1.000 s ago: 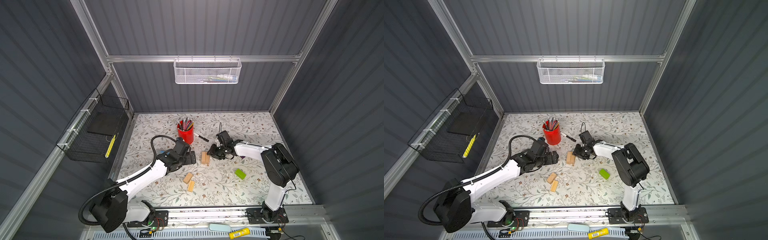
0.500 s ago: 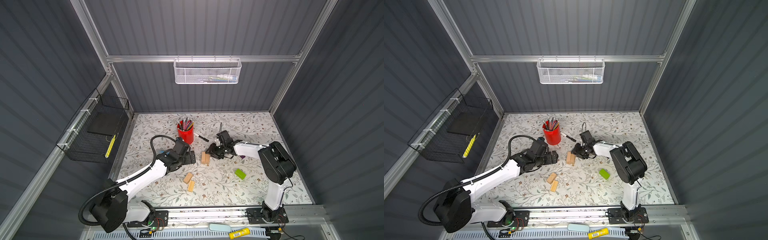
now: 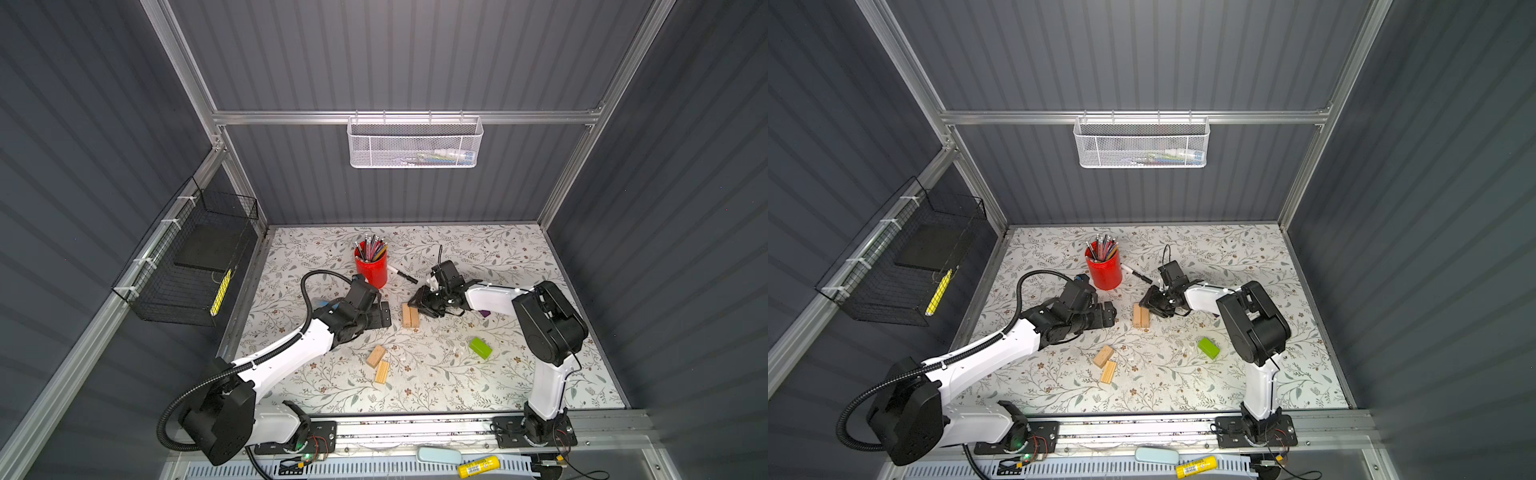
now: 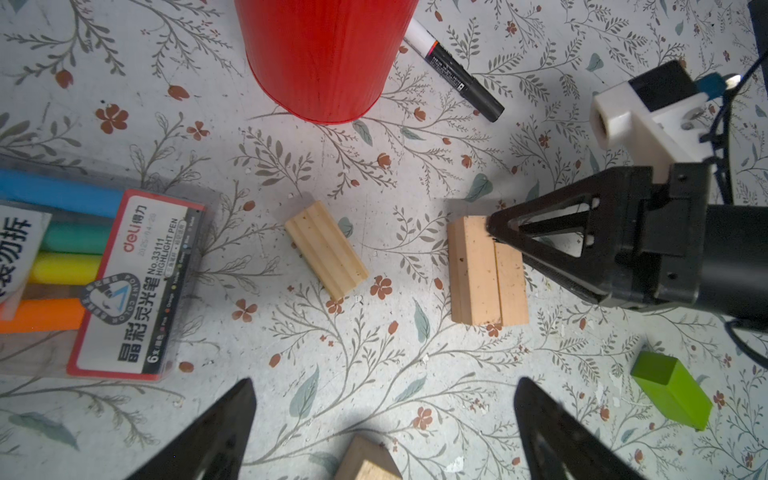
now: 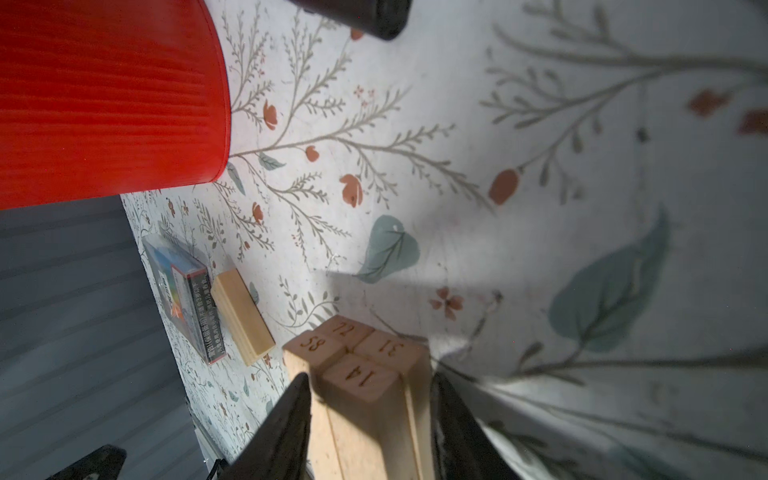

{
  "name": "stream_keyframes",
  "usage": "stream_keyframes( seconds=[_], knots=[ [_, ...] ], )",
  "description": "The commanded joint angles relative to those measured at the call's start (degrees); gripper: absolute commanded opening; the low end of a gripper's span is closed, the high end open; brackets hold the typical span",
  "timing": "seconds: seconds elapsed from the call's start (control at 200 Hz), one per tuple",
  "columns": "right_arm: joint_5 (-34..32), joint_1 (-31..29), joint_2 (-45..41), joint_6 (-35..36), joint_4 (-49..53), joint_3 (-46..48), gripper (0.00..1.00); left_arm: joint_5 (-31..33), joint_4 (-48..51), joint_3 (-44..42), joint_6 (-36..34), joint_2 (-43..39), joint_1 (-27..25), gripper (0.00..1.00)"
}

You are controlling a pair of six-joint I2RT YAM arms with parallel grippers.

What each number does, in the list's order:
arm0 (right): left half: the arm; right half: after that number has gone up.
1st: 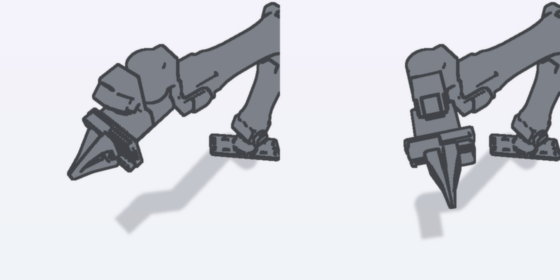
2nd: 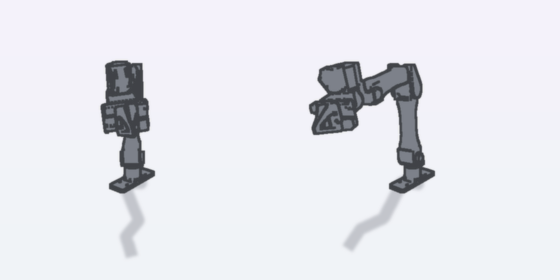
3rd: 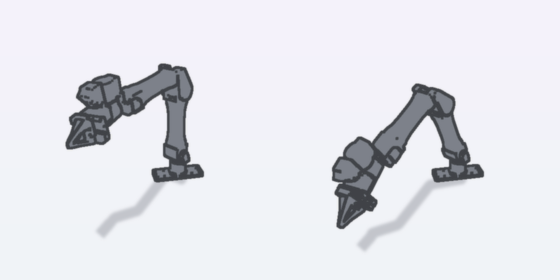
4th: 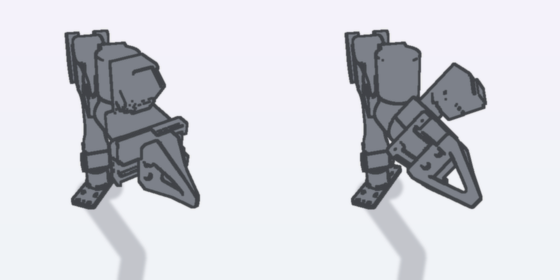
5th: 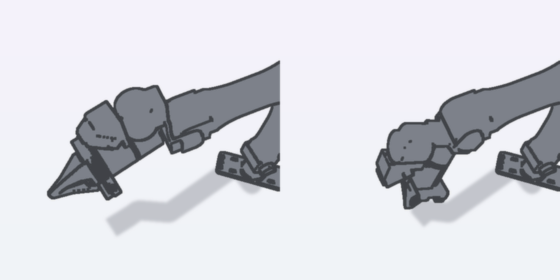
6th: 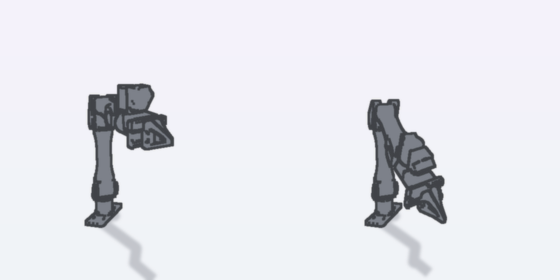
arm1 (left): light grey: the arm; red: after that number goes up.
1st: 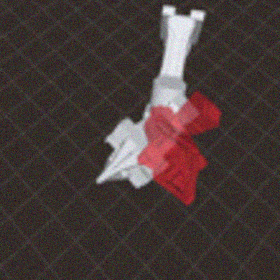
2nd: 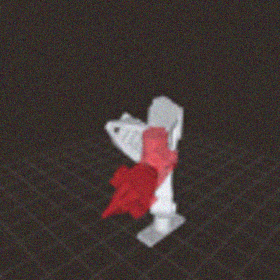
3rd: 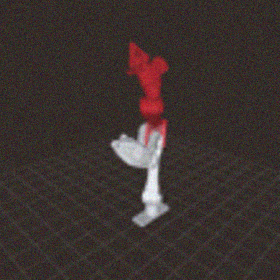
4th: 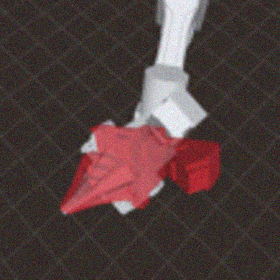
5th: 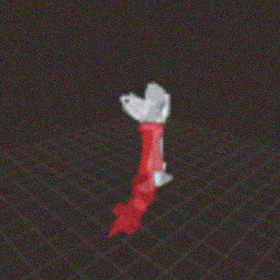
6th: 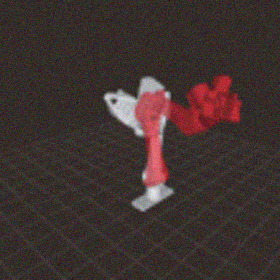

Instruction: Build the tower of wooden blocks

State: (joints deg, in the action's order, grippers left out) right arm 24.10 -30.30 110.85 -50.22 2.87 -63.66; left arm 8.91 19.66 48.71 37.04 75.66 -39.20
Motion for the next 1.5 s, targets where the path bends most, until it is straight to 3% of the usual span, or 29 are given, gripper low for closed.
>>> stream_keyframes(
  seconds=[0.0, 0.916, 1.196, 1.496],
  knots=[
    [0.4, 0.2, -0.4, -0.1, 0.8, -0.9, 0.47, -0.2, 0.6, 2.0, -1.0, 0.7, 0.4, 0.97],
    [0.4, -1.8, -12.5, -0.7, 1.7, 8.4, 0.57, -0.7, 0.9, 2.5, -0.1, 1.3, 0.5, 0.97],
    [-7.7, -1.8, -24.1, 5.7, 11.2, 10.9, 0.73, -0.4, 4.7, 7.4, 2.8, 8.3, 0.6, 0.94],
    [-16.0, -1.3, -36.7, 10.5, 19.0, 15.7, 0.98, -1.3, 5.0, 10.6, 5.9, 14.7, 0.7, 0.88]
  ],
)
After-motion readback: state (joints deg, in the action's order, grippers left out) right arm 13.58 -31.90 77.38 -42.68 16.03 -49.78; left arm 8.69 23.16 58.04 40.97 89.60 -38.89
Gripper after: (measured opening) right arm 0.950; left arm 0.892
